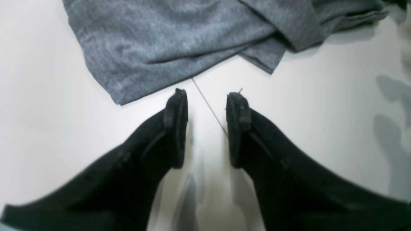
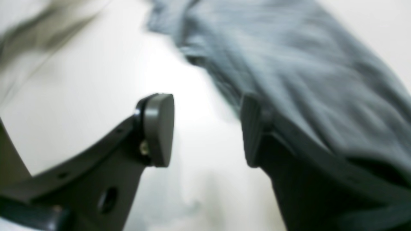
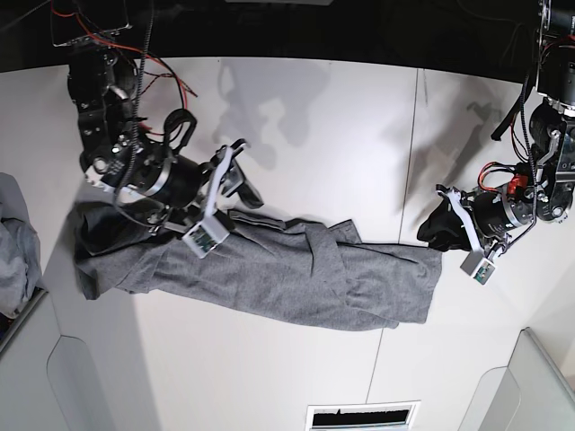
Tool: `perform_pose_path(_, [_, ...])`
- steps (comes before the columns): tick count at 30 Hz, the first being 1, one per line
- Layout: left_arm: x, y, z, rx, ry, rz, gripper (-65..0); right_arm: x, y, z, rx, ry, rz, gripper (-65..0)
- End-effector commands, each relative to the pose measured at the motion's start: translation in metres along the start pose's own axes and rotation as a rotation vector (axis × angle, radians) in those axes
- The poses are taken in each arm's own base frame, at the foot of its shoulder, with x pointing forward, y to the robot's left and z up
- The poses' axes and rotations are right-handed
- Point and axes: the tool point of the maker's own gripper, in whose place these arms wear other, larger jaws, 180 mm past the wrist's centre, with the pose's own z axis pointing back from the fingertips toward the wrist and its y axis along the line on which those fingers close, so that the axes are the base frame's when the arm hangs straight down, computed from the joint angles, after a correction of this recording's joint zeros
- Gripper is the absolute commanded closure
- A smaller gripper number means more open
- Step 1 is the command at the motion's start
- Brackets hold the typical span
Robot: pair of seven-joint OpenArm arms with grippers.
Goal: Layout the t-shirt on the table in an organized manner, then fold the t-shirt properly
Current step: 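Move the right gripper to the t-shirt's bunched edge and grasp it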
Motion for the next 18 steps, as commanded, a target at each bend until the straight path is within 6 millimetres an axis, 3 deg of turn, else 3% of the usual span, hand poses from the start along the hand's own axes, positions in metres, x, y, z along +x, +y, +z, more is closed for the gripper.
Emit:
perform_pose_path(1, [0.020, 0.008, 0.006, 0.010, -0.052, -0.018, -22.8, 0.013, -0.002, -0.002, -0.023, -0.035, 0.038, -32.5])
perform_pose_path(7, [0.013, 0.008, 0.006, 0.010, -0.024, -0.016, -22.8, -0.004, -0.007, -0.020, -0.165, 0.043, 0.158, -32.5])
perform_pose_path(11, [0.006, 0.005, 0.006, 0.005, -0.012, -0.008, -22.8, -0.016, -0.025, -0.032, -0.236, 0.095, 0.192, -32.5])
perform_pose_path(18, [-0.001, 0.003, 0.007, 0.001, 0.000, -0.001, -22.8, 0.000, -0.052, -0.037, -0.300, 0.084, 0.199, -32.5])
